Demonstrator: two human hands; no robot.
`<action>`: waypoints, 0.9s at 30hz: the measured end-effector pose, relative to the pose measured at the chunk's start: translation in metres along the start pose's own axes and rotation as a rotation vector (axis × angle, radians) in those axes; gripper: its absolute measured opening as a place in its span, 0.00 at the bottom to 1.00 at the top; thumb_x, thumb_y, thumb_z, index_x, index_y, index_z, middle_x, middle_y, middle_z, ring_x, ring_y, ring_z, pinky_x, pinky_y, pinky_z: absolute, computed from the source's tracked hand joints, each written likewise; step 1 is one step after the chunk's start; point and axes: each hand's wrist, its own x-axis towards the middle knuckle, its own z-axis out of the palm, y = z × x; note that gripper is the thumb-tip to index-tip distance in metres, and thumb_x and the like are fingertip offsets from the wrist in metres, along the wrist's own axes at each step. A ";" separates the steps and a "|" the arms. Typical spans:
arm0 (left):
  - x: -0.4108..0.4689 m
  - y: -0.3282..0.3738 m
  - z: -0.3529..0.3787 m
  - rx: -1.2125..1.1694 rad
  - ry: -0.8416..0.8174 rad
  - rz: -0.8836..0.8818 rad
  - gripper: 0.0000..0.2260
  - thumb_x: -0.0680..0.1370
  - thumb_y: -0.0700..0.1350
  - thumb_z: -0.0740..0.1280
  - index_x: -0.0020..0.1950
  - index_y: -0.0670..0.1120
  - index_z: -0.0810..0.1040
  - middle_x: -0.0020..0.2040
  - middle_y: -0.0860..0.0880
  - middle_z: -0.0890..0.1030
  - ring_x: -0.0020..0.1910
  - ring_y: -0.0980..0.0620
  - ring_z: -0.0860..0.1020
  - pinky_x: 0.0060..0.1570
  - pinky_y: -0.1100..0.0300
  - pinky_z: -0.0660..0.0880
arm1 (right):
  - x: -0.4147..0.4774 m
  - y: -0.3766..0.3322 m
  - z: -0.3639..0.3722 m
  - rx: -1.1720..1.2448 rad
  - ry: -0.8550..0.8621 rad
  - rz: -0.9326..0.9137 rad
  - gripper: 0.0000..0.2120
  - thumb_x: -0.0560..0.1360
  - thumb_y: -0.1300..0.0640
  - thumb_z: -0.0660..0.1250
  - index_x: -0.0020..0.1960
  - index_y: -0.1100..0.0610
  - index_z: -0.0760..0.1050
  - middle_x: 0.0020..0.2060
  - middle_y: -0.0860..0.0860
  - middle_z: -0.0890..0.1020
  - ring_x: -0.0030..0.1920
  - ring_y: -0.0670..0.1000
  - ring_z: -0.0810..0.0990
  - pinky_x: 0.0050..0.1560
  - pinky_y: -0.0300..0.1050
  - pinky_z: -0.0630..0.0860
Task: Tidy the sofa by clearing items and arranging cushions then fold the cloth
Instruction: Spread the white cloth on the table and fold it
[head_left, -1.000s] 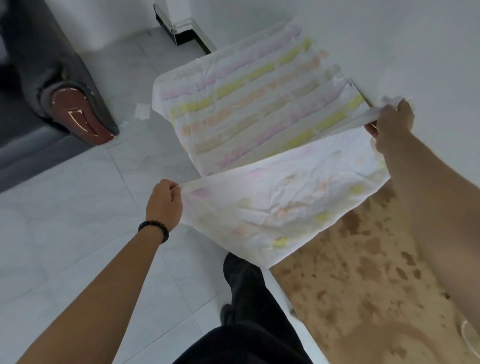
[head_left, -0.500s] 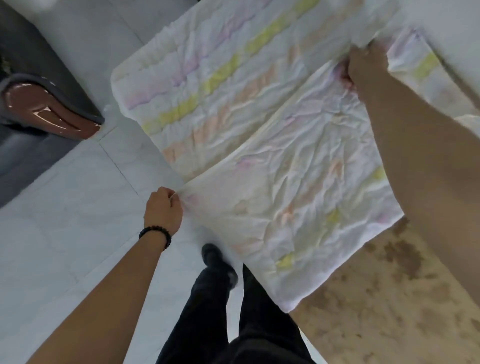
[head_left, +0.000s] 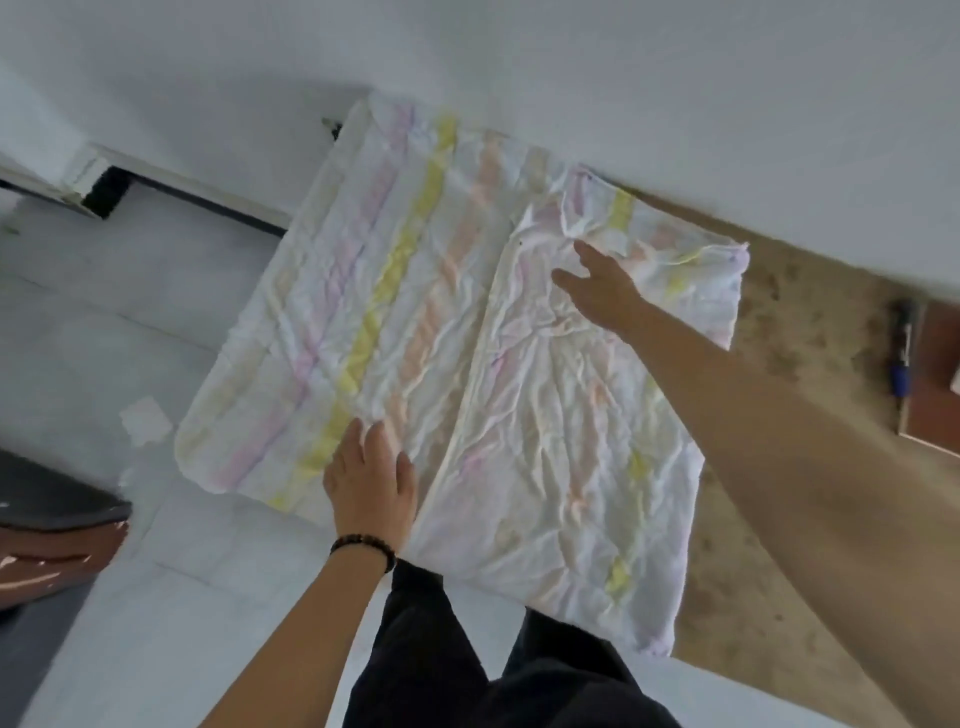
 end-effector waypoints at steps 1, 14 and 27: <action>0.014 0.003 -0.002 0.044 -0.062 0.061 0.21 0.80 0.50 0.61 0.72 0.44 0.67 0.74 0.39 0.64 0.72 0.38 0.63 0.69 0.41 0.61 | -0.012 0.007 -0.004 -0.051 0.010 0.029 0.33 0.80 0.45 0.62 0.80 0.51 0.54 0.78 0.54 0.58 0.76 0.55 0.63 0.73 0.50 0.62; 0.179 0.144 -0.003 0.206 -0.053 0.490 0.27 0.78 0.48 0.65 0.73 0.42 0.62 0.72 0.38 0.64 0.70 0.37 0.62 0.63 0.43 0.68 | -0.035 0.116 -0.046 -0.172 0.418 0.161 0.23 0.83 0.54 0.57 0.77 0.52 0.61 0.77 0.55 0.60 0.76 0.57 0.60 0.71 0.55 0.64; 0.322 0.267 0.012 0.246 -0.009 0.778 0.11 0.78 0.49 0.65 0.53 0.42 0.80 0.56 0.40 0.76 0.59 0.37 0.71 0.52 0.46 0.72 | 0.076 0.175 -0.167 -0.315 0.301 0.094 0.16 0.76 0.48 0.58 0.60 0.46 0.78 0.67 0.53 0.71 0.70 0.57 0.66 0.67 0.54 0.67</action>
